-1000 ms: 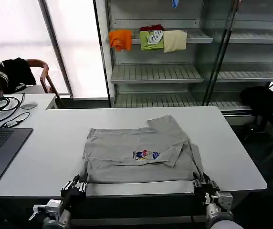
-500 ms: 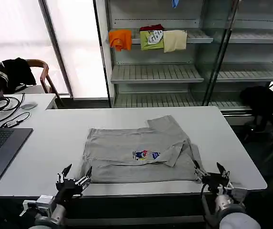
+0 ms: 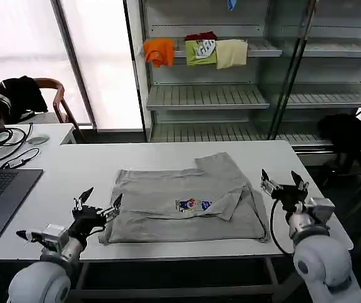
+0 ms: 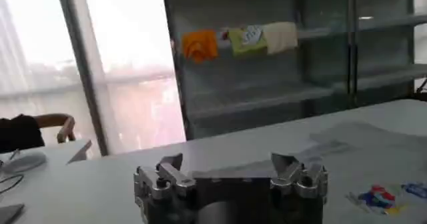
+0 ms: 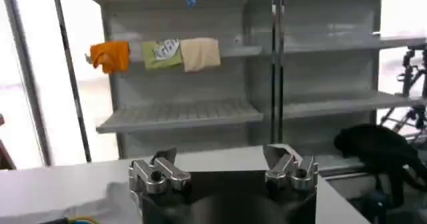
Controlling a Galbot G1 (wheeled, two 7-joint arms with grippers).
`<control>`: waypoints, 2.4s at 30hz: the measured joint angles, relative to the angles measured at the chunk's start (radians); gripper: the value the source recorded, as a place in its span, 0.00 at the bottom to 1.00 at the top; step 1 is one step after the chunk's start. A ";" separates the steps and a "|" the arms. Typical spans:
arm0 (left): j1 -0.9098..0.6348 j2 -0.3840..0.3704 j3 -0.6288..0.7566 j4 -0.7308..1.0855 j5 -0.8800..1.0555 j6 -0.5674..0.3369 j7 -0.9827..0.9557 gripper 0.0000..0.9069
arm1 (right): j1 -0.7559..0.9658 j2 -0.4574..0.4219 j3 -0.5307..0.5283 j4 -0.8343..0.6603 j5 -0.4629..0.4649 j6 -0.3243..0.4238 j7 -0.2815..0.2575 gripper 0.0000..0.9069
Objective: Fold and organize the clothes.
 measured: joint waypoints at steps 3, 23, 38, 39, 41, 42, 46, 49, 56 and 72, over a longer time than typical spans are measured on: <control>-0.078 0.012 0.032 0.057 -0.017 0.012 0.007 1.00 | 0.089 0.003 -0.039 -0.077 0.000 0.000 -0.012 1.00; -0.492 -0.005 0.213 0.475 -0.074 0.032 0.039 1.00 | 0.559 0.105 -0.231 -0.655 -0.028 0.003 -0.121 1.00; -0.638 -0.067 0.262 0.718 -0.023 0.030 0.048 1.00 | 0.710 0.219 -0.270 -1.024 -0.089 0.050 -0.186 1.00; -0.641 -0.069 0.262 0.730 -0.021 0.029 0.049 1.00 | 0.717 0.227 -0.272 -1.045 -0.094 0.055 -0.189 1.00; -0.647 -0.074 0.262 0.752 -0.015 0.027 0.049 1.00 | 0.727 0.241 -0.274 -1.079 -0.099 0.062 -0.195 1.00; -0.649 -0.075 0.260 0.762 -0.013 0.025 0.049 1.00 | 0.733 0.248 -0.276 -1.096 -0.102 0.065 -0.197 1.00; -0.654 -0.076 0.257 0.802 -0.004 0.020 0.050 1.00 | 0.750 0.275 -0.276 -1.155 -0.117 0.077 -0.206 1.00; -0.655 -0.081 0.256 0.823 0.002 0.019 0.051 1.00 | 0.758 0.295 -0.273 -1.194 -0.128 0.080 -0.207 1.00; -0.660 -0.096 0.256 0.856 0.016 0.018 0.050 1.00 | 0.761 0.318 -0.267 -1.245 -0.142 0.082 -0.210 1.00; -0.666 -0.110 0.246 0.910 0.029 0.018 0.053 1.00 | 0.741 0.348 -0.258 -1.287 -0.162 0.089 -0.213 1.00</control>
